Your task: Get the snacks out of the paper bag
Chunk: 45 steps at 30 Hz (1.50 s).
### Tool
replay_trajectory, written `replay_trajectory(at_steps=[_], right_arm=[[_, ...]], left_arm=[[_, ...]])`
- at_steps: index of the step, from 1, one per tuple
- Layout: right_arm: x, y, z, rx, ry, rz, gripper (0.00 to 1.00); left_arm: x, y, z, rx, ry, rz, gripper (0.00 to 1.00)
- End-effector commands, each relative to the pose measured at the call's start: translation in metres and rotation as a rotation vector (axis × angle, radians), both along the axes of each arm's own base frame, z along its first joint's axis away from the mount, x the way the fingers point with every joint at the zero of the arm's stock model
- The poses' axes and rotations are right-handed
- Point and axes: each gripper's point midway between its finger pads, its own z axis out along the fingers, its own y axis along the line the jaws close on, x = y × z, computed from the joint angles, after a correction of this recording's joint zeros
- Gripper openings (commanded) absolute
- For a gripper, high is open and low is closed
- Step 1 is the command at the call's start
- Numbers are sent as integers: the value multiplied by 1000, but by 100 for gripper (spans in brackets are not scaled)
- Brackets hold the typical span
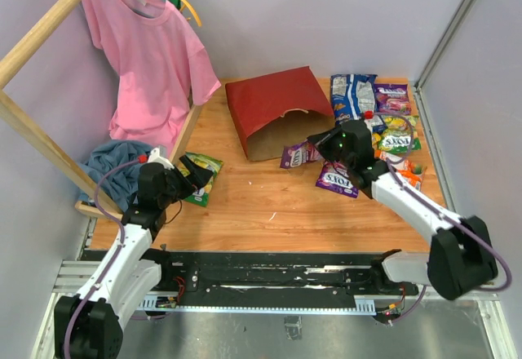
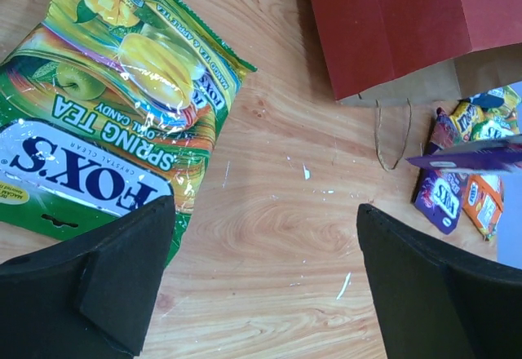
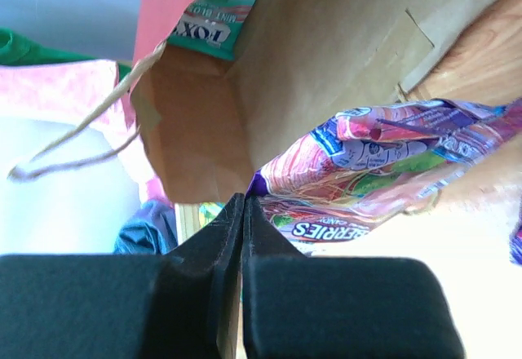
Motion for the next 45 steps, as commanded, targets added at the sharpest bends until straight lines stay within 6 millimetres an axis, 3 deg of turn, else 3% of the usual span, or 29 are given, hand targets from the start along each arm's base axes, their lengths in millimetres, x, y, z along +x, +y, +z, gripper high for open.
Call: replay_trajectory(at_steps=[1,6,15,19,23,29,37,40,43,45], right_arm=[[-40,-20,7,-136,18,32,1],[-82,-53,16,-256,35,28,1],[-159,-150,16,-529,119,-164,1],[-186,-182,20,-614,210,-221,1],[-196,-199,20,-676,301,-241,1],[-212,-216,3,-675,500,-307,1],[-217,-230,-15,-678,670,-361,1],[-209,-233,-18,-686,658,-371,1],[-194,-228,-19,-691,594,-321,11],[-194,-225,-24,-686,596,-301,34]], left_arm=[[8,3,17,9,-45,10,97],[9,4,20,18,-51,8,97],[12,-2,16,-7,-40,-13,97],[15,-6,13,-25,-32,-26,97],[16,-7,9,-29,-23,-30,97],[13,-7,3,-23,-11,-30,97],[9,-4,-2,-11,-3,-22,97],[9,-4,-1,-12,-3,-24,97],[9,-4,0,-10,-5,-25,97],[9,-4,1,-7,-4,-27,97]])
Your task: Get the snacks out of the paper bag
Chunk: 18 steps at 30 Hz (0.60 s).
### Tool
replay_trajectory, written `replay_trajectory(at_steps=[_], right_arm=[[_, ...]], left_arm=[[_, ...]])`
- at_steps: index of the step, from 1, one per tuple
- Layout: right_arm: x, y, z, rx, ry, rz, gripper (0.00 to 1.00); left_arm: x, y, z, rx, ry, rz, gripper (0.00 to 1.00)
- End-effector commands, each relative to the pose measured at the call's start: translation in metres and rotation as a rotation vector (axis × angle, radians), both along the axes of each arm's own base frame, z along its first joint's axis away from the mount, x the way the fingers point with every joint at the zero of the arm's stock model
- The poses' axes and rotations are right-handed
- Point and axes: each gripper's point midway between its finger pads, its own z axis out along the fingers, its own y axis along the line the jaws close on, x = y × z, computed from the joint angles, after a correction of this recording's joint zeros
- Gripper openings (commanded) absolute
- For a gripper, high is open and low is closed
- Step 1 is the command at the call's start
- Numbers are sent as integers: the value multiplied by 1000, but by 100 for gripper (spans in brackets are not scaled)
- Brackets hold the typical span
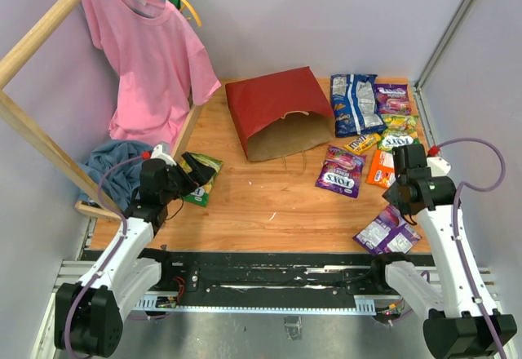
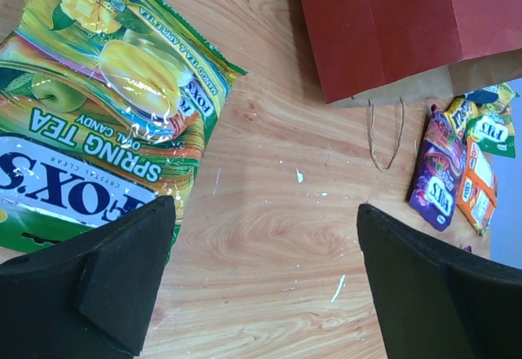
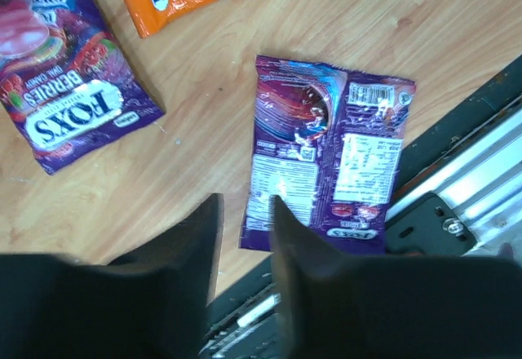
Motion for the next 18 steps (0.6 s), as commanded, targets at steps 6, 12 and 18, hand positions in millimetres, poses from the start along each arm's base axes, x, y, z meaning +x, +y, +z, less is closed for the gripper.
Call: replay_trajectory(at_steps=[6,12,18], right_arm=[[-17,8,-37,45,110,49,96],[-45,22,-88,100,297,78,71],[-38,21,-102,87,252,84,69]], left_arm=[[-6,-1,-4,-19,0,-10,97],[-12,-6,-19,-51,36,-25,97],[-13,-6,-22,-49,38,-26,97]])
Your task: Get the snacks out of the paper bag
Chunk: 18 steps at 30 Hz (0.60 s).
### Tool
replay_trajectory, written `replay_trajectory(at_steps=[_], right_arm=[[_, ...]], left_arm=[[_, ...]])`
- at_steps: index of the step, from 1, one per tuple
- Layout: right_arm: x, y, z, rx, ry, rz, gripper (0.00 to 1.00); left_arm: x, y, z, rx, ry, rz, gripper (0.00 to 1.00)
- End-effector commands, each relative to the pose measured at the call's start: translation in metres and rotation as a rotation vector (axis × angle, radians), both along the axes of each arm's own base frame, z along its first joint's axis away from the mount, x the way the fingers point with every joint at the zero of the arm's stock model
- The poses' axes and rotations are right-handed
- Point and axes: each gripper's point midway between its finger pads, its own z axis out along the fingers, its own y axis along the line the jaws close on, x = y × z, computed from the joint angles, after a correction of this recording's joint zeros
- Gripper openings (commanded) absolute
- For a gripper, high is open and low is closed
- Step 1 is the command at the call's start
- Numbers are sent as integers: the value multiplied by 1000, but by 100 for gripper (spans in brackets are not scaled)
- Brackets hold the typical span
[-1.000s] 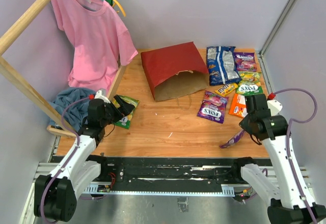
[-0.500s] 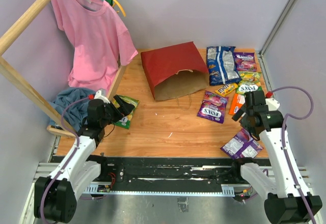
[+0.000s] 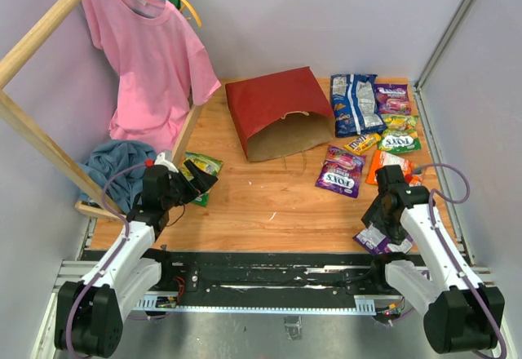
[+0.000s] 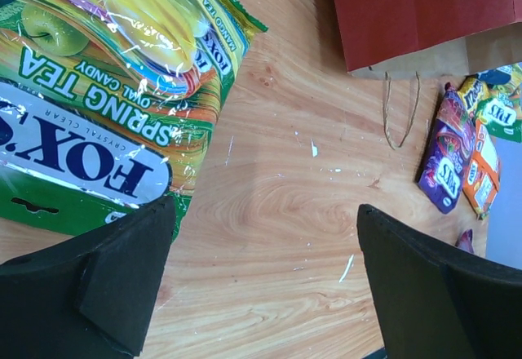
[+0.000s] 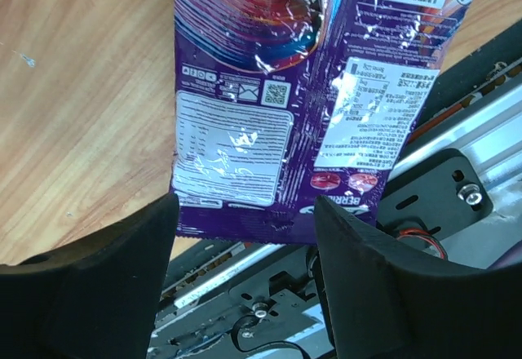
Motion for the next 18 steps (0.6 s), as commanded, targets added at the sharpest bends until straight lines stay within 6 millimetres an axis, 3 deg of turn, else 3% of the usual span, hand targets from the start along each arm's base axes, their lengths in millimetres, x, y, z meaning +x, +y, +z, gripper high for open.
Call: replay_trajectory(at_steps=[1,6,9,18], right_arm=[[17,-1,1,-14,-75,7,69],[35,-2,-1,-38,-57,26,67],[46,-3,-7,-52,-22,45,53],[66,-13,-22,-128,72,59,37]], left_arm=[[2,-1,4,-17,-27,-8,97],[2,-1,3,-11,-28,-9,97],[1,0,2,-3,-26,-5,97],[2,5,0,35,-29,-1,97]])
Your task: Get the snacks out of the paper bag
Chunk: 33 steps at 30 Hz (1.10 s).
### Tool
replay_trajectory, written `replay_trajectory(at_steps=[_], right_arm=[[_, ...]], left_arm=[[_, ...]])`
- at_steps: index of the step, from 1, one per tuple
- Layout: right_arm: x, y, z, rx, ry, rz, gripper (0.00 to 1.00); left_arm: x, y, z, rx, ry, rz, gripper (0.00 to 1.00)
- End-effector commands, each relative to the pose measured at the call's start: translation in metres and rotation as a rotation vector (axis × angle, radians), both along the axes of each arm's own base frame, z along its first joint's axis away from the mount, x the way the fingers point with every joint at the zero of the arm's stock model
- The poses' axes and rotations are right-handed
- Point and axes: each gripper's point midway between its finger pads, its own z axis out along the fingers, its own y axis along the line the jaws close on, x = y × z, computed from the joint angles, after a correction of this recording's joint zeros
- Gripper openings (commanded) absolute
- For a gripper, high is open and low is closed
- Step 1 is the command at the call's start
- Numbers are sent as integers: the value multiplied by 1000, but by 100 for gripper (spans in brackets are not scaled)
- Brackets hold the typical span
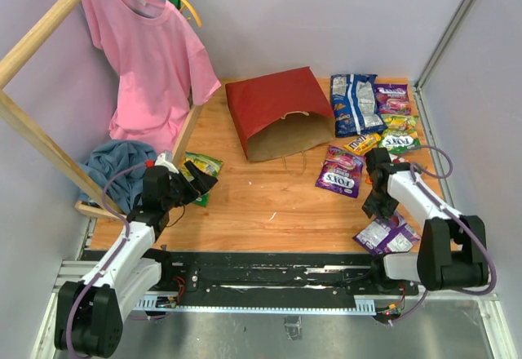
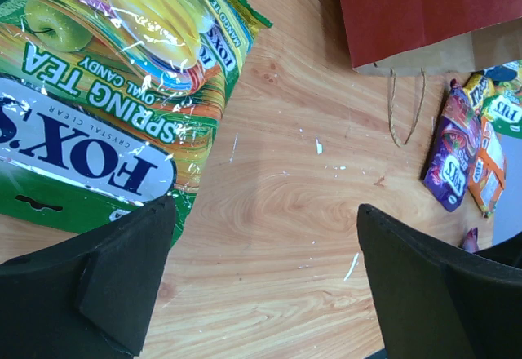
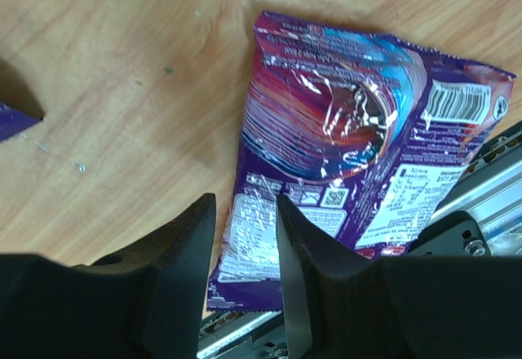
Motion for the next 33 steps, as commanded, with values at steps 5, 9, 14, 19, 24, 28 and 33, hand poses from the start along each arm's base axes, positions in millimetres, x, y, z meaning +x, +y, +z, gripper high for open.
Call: replay_trajectory(at_steps=[5,9,14,19,24,28,33], right_arm=[[14,-8,-12,-70,48,26,33],[13,-6,-22,-59,71,28,25],[12,-4,-29,-49,93,34,19],[8,-3,-33,-41,106,38,2],[10,0,-30,-20,79,37,1],[21,4,-16,1,-8,26,1],[41,7,4,18,-111,11,1]], left_arm=[[6,8,4,51,-37,7,97],[6,8,4,54,-39,7,97],[6,8,4,55,-39,4,97],[5,7,4,53,-39,3,97],[5,7,5,49,-39,0,97],[5,6,5,47,-39,-1,97],[5,5,7,42,-42,-3,97]])
